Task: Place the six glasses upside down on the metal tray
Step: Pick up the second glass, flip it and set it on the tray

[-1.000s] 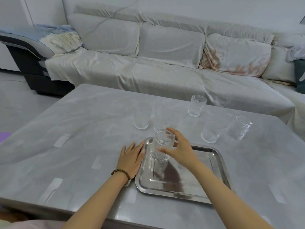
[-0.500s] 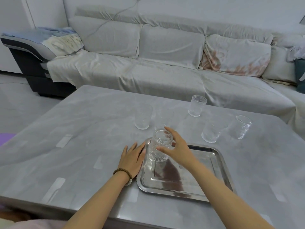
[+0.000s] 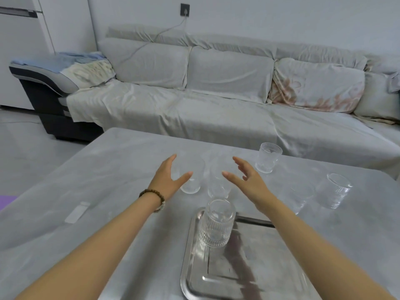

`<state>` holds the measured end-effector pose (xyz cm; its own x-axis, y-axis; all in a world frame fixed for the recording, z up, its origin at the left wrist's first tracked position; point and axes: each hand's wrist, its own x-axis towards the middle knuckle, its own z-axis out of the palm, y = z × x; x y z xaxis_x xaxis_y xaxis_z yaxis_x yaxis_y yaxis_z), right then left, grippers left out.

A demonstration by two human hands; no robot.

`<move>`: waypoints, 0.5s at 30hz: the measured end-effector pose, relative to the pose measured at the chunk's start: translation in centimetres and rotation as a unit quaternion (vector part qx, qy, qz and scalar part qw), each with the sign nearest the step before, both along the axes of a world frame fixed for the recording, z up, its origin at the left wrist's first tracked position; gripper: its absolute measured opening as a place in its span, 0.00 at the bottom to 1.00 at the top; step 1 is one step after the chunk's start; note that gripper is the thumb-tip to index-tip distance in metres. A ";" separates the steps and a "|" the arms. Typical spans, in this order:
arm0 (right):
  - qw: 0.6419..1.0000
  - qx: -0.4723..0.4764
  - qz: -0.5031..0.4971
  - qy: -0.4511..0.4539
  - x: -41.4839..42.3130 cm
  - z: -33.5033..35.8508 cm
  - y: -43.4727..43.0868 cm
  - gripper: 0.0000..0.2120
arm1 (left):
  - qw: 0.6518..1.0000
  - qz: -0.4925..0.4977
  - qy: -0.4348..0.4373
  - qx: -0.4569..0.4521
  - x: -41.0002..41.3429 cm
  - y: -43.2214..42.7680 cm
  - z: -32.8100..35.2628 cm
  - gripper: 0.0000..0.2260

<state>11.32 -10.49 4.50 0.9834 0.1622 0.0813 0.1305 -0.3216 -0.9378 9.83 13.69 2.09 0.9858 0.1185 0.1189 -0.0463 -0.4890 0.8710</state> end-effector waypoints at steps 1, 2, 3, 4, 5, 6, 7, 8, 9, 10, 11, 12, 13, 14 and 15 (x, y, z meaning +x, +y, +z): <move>1.000 -0.001 -0.002 0.008 0.9 -0.1 0.2 0.34 | 1.000 -0.001 0.008 0.015 1.0 0.0 0.2 0.38; 1.000 -0.003 -0.002 0.013 1.7 -0.3 0.4 0.34 | 1.000 0.000 0.011 0.028 2.0 0.0 0.2 0.40; 1.000 -0.008 0.000 0.015 2.5 -0.5 0.6 0.35 | 0.999 0.000 0.014 0.041 3.0 -0.1 0.2 0.41; 1.000 -0.015 0.005 0.015 3.2 -0.7 0.9 0.35 | 0.998 -0.001 0.020 0.053 3.9 -0.3 0.1 0.42; 1.000 -0.025 0.009 0.012 3.8 -1.0 1.1 0.35 | 0.998 -0.006 0.029 0.063 4.8 -0.5 0.1 0.43; 0.999 -0.037 0.015 0.008 4.3 -1.2 1.2 0.35 | 0.997 -0.014 0.040 0.068 5.5 -0.6 -0.1 0.44; 0.999 -0.047 0.020 0.005 4.7 -1.5 1.4 0.35 | 0.996 -0.023 0.050 0.069 6.2 -0.8 -0.3 0.44; 0.998 -0.054 0.025 0.004 5.1 -1.8 1.6 0.35 | 0.995 -0.033 0.056 0.070 6.7 -1.0 -0.5 0.43; 0.998 -0.057 0.027 0.004 5.3 -2.1 1.7 0.36 | 0.995 -0.043 0.057 0.072 7.0 -1.1 -0.7 0.43; 0.998 -0.059 0.028 0.002 5.6 -2.4 1.8 0.36 | 0.994 -0.053 0.053 0.075 7.3 -1.2 -0.9 0.42; 0.998 -0.060 0.027 -0.002 5.7 -2.6 1.8 0.35 | 0.994 -0.060 0.047 0.076 7.5 -1.2 -1.0 0.41; 0.998 -0.059 0.026 -0.006 5.9 -2.9 1.8 0.35 | 0.994 -0.065 0.042 0.079 7.6 -1.2 -1.2 0.41; 0.998 -0.057 0.026 -0.011 5.9 -3.0 1.8 0.34 | 0.994 -0.065 0.036 0.084 7.7 -1.2 -1.2 0.40; 0.998 -0.057 0.025 -0.015 6.0 -3.2 1.8 0.33 | 0.993 -0.062 0.031 0.091 7.8 -1.2 -1.2 0.40; 0.998 -0.057 0.024 -0.018 6.1 -3.3 1.8 0.33 | 0.993 -0.059 0.027 0.102 7.9 -1.2 -1.3 0.39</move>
